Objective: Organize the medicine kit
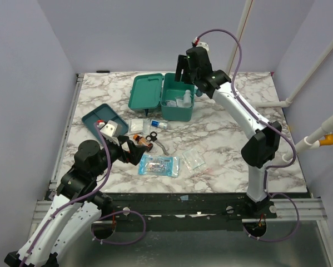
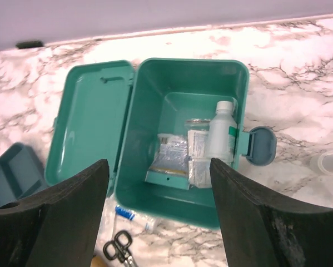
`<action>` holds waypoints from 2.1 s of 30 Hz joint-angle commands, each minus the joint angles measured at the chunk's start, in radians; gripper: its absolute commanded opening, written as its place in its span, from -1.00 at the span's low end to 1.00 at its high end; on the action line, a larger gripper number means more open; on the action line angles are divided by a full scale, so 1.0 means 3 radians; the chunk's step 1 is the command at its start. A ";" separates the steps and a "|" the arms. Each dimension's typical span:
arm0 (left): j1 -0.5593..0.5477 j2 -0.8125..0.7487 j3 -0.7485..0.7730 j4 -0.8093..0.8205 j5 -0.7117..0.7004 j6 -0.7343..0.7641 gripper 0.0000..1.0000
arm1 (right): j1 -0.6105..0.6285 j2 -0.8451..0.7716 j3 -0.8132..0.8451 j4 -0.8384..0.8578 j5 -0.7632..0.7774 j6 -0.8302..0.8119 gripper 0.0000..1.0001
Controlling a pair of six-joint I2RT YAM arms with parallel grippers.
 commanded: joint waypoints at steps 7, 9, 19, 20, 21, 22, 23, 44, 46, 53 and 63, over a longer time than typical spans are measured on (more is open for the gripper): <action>-0.0012 0.0039 0.0108 -0.0100 -0.0243 0.0017 0.97 | 0.0442 -0.0728 -0.0876 0.0160 -0.0588 -0.0627 0.55; -0.0012 0.0033 0.0119 -0.0116 -0.0314 0.0012 0.97 | 0.0502 -0.0848 -0.1116 0.0233 -0.0756 -0.0692 0.55; -0.0012 -0.0070 0.0110 -0.0151 -0.0679 -0.0008 0.97 | 0.0888 -0.0827 -0.1808 0.0420 -0.1420 -0.1123 0.59; -0.0012 -0.0065 0.0110 -0.0158 -0.0700 -0.0008 0.97 | 0.0931 -0.0795 -0.1835 0.0464 -0.1453 -0.1150 0.61; -0.0012 -0.0062 0.0115 -0.0162 -0.0717 -0.0008 0.97 | 0.0966 -0.0759 -0.1864 0.0519 -0.1466 -0.1165 0.63; -0.0010 -0.0057 0.0120 -0.0176 -0.0733 -0.0011 0.97 | 0.1000 -0.0726 -0.1877 0.0582 -0.1481 -0.1172 0.63; -0.0012 -0.0055 0.0127 -0.0181 -0.0747 -0.0013 0.97 | 0.1026 -0.0672 -0.1872 0.0609 -0.1506 -0.1185 0.64; -0.0012 -0.0313 0.0120 -0.0238 -0.1211 -0.0049 0.97 | 0.1226 0.0312 -0.1389 0.0803 -0.1439 -0.1354 0.52; -0.0011 -0.0301 0.0120 -0.0240 -0.1197 -0.0049 0.97 | 0.1249 0.0389 -0.1324 0.0799 -0.1441 -0.1358 0.51; -0.0007 -0.0315 0.0123 -0.0232 -0.1177 -0.0049 0.97 | 0.1352 0.0699 -0.1072 0.0691 -0.1246 -0.1440 0.45; -0.0007 -0.0291 0.0117 -0.0225 -0.1124 -0.0049 0.97 | 0.1449 0.0847 -0.1003 0.0626 -0.0881 -0.1484 0.01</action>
